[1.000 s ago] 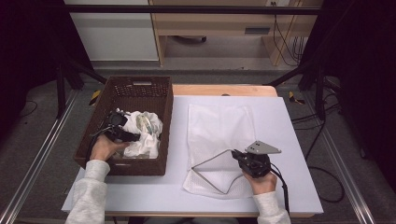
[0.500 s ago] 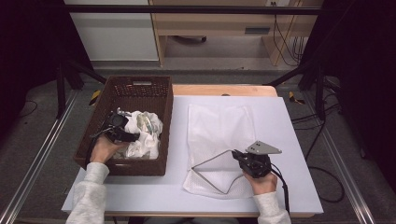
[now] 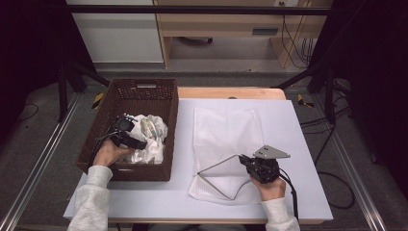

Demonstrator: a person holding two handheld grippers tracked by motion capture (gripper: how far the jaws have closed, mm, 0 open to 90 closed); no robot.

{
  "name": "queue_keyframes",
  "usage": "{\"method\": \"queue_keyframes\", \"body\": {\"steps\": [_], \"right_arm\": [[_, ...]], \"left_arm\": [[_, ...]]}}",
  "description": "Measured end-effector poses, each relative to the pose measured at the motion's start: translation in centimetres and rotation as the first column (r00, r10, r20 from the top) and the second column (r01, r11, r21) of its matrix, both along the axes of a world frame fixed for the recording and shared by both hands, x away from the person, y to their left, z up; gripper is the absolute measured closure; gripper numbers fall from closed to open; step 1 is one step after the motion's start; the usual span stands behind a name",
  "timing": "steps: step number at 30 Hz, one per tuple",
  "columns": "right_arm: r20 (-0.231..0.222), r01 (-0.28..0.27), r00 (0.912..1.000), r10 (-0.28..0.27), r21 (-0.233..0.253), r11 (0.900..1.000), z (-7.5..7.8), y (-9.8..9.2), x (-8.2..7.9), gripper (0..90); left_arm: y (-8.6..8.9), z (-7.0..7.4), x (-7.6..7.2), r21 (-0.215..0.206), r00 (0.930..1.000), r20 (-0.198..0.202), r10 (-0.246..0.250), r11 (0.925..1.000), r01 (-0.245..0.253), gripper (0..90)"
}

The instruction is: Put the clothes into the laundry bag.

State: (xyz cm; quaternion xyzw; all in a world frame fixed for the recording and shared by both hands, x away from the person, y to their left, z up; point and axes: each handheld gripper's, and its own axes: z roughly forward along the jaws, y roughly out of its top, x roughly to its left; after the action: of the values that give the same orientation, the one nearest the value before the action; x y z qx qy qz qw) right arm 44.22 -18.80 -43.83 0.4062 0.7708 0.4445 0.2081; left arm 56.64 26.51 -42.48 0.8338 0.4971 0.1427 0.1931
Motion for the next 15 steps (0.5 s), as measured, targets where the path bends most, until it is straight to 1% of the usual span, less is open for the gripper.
{"method": "queue_keyframes", "body": {"steps": [1, 2, 3, 4, 6, 9, 10, 11, 12, 14, 15], "right_arm": [[-0.008, 0.002, 1.0000, -0.002, 0.003, 1.000, 0.0, 0.0, 0.0, 87.7], [-0.008, 0.000, 1.0000, 0.000, 0.002, 1.000, 0.0, 0.0, 0.0, 87.6], [-0.010, -0.001, 1.0000, 0.001, 0.004, 1.000, 0.0, 0.1, 0.0, 87.5], [-0.010, -0.001, 1.0000, 0.001, 0.004, 1.000, 0.0, 0.1, 0.0, 87.5], [-0.011, -0.002, 0.9999, 0.002, 0.003, 1.000, 0.0, 0.1, 0.0, 87.5], [-0.013, -0.003, 0.9999, 0.003, 0.002, 1.000, 0.0, 0.0, 0.0, 87.4], [-0.013, -0.003, 0.9999, 0.003, 0.002, 1.000, 0.0, 0.0, 0.0, 87.3], [-0.012, -0.005, 0.9999, 0.004, -0.001, 1.000, 0.0, 0.1, 0.0, 87.4], [-0.012, -0.005, 0.9999, 0.004, -0.001, 1.000, 0.0, 0.1, 0.0, 87.4], [-0.015, -0.005, 0.9999, 0.005, -0.001, 1.000, 0.0, 0.0, 0.0, 87.5], [-0.015, -0.005, 0.9999, 0.005, -0.001, 1.000, 0.0, 0.0, 0.0, 87.5]], "left_arm": [[0.0, 0.0, 0.0, -0.008, 1.0000, -0.007, -0.008, 0.9999, 0.008, 9.4], [0.0, 0.1, 0.0, -0.021, 0.9998, -0.013, -0.015, 0.9997, 0.015, 19.9], [0.0, 0.1, -0.1, -0.029, 0.9996, -0.018, -0.021, 0.9994, 0.021, 24.3], [-0.1, 0.1, -0.2, -0.033, 0.9995, -0.020, -0.025, 0.9992, 0.024, 24.3], [-0.3, 0.3, -0.4, -0.032, 0.9984, -0.018, -0.054, 0.9981, 0.053, 36.5], [-0.3, 0.5, -0.5, -0.024, 0.9973, -0.007, -0.073, 0.9971, 0.073, 48.9], [-0.3, 0.6, -0.6, -0.016, 0.9973, -0.002, -0.074, 0.9971, 0.074, 51.5], [-0.3, 0.7, -0.7, -0.006, 0.9967, 0.004, -0.081, 0.9967, 0.081, 56.5], [-0.4, 0.8, -0.8, 0.005, 0.9961, 0.016, -0.087, 0.9962, 0.087, 56.5], [-0.5, 1.1, -1.1, 0.020, 0.9944, 0.046, -0.095, 0.9954, 0.094, 63.6], [-0.6, 1.3, -1.3, 0.033, 0.9924, 0.070, -0.101, 0.9945, 0.099, 63.6]]}}
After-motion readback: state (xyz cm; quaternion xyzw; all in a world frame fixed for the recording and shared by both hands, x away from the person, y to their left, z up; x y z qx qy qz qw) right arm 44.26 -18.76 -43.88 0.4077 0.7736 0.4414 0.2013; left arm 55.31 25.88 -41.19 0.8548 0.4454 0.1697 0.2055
